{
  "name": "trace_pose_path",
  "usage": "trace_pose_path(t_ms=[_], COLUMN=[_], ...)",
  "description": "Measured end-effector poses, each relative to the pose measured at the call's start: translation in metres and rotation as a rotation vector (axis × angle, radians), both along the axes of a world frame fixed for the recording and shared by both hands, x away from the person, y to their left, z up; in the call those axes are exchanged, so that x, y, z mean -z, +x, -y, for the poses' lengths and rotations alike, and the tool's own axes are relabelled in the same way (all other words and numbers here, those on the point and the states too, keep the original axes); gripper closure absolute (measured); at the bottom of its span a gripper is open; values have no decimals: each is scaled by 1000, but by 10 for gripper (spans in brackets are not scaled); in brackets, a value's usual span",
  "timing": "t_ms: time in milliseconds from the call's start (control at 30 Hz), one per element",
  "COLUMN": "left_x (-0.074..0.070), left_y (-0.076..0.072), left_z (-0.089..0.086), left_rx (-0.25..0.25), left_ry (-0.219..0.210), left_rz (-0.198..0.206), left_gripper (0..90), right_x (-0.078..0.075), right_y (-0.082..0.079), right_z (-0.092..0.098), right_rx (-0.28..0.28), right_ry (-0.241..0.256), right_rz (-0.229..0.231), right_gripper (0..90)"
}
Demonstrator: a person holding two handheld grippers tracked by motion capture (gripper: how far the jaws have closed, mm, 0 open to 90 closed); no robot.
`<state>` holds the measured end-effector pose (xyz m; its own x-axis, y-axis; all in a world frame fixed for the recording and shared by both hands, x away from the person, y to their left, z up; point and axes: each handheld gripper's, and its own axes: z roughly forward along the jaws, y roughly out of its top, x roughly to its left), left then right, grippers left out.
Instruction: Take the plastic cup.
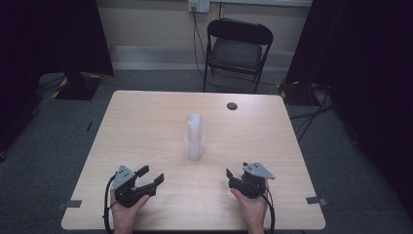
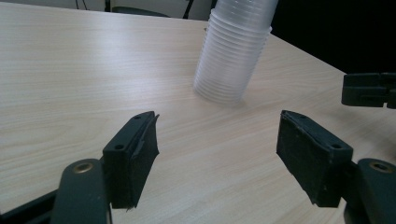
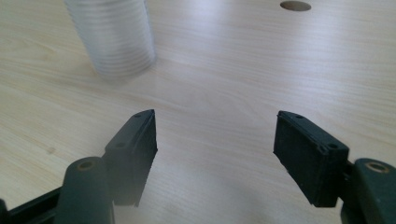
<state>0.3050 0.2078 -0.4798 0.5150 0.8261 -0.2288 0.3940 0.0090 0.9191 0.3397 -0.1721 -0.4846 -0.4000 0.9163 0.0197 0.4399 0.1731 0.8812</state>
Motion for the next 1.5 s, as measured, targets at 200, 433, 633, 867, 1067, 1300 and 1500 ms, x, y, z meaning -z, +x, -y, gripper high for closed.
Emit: trace_pose_path(t_ms=[200, 433, 633, 867, 1067, 1300, 1500], left_x=[0, 0, -1, -5, -8, -13, -12], left_y=[1, 2, 3, 5, 2, 0, 1], left_z=[2, 1, 4, 9, 11, 13, 16], left_rx=[0, -12, -10, 8, 18, 16, 23], left_ry=[9, 7, 10, 26, 33, 37, 42], left_rz=[-5, -8, -7, -4, 17, 43, 38], left_gripper=[291, 277, 265, 244, 238, 237, 238], right_x=[-3, -12, -20, -31, -37, -48, -54], right_y=[-1, -3, 0, 2, 6, 8, 15], right_z=[-1, 5, 3, -7, -14, -24, -33], right_rx=[-11, -38, -73, -142, -180, -193, -235], right_ry=[17, 88, 124, 154, 126, 183, 201], right_rz=[8, -4, -14, 17, 30, 117, 97], right_gripper=[309, 402, 460, 454, 445, 402, 350])
